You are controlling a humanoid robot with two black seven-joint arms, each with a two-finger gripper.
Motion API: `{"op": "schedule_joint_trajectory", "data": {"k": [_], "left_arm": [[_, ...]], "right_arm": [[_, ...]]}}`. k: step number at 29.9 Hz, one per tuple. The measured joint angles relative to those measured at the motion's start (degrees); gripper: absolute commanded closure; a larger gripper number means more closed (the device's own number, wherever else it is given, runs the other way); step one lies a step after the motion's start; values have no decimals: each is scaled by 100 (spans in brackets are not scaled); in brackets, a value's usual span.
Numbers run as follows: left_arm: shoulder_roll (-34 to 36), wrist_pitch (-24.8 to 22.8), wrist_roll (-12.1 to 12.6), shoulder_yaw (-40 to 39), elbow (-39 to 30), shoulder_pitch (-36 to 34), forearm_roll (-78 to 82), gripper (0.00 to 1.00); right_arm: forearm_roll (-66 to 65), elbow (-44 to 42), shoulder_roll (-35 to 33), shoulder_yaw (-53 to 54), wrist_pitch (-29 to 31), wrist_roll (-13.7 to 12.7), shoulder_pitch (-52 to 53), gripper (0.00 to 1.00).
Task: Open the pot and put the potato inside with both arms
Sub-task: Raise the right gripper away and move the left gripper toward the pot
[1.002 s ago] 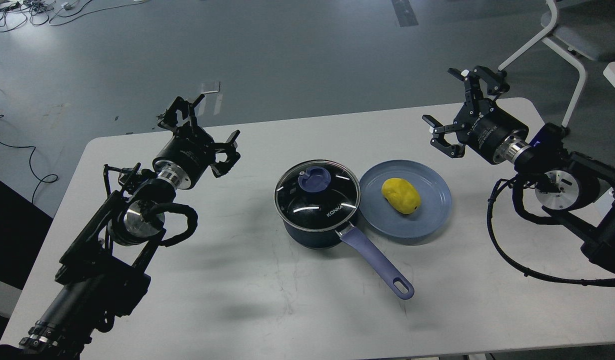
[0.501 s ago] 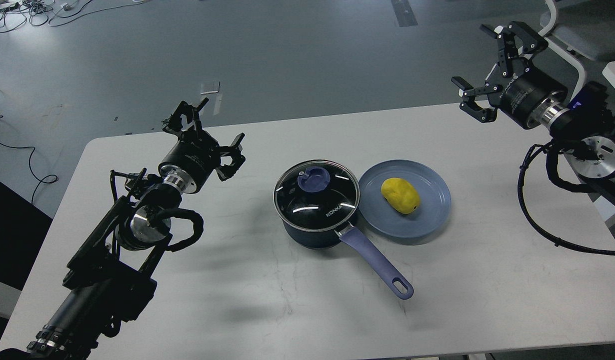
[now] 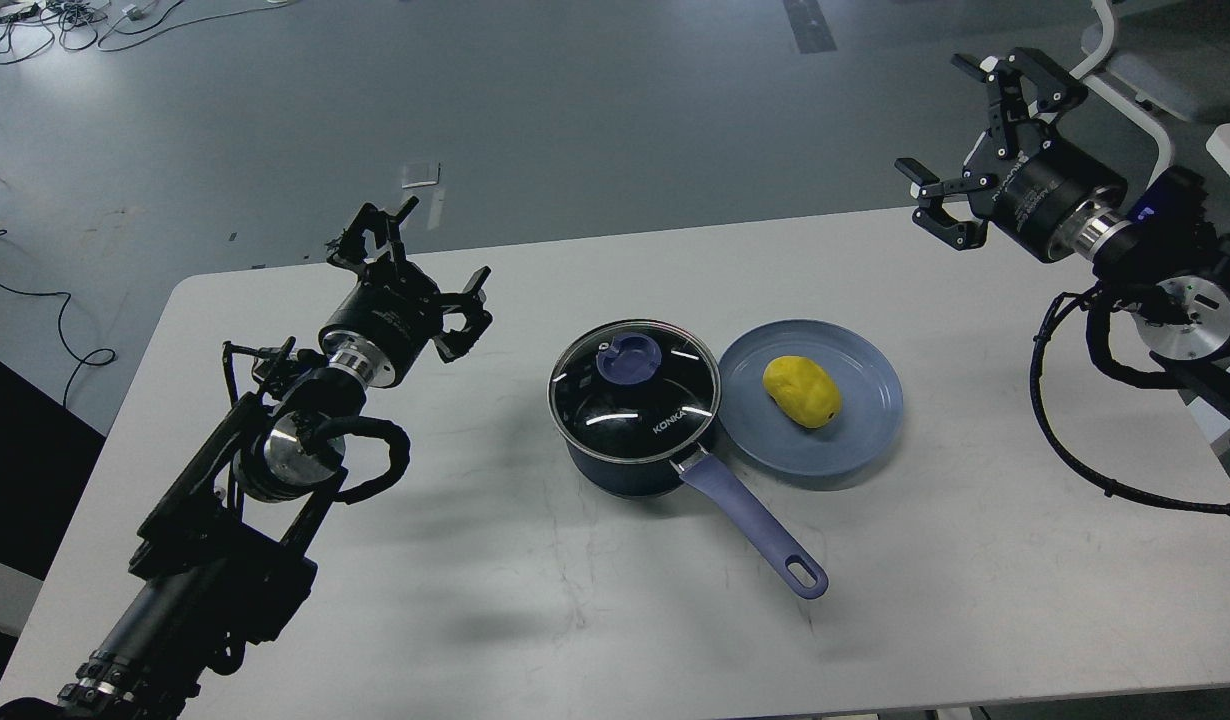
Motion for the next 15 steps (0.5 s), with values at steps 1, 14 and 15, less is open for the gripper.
{"op": "schedule_joint_trajectory", "data": {"k": [1, 14, 15], "left_arm": [[10, 1, -1, 0, 0, 0, 7, 1], [47, 12, -1, 9, 12, -34, 28, 1], [54, 11, -1, 9, 12, -34, 28, 1]], "right_arm": [[-4, -4, 1, 0, 3, 1, 0, 0], [-11, -31, 11, -131, -1, 10, 159, 0], [-10, -31, 11, -132, -2, 10, 158, 0]]}}
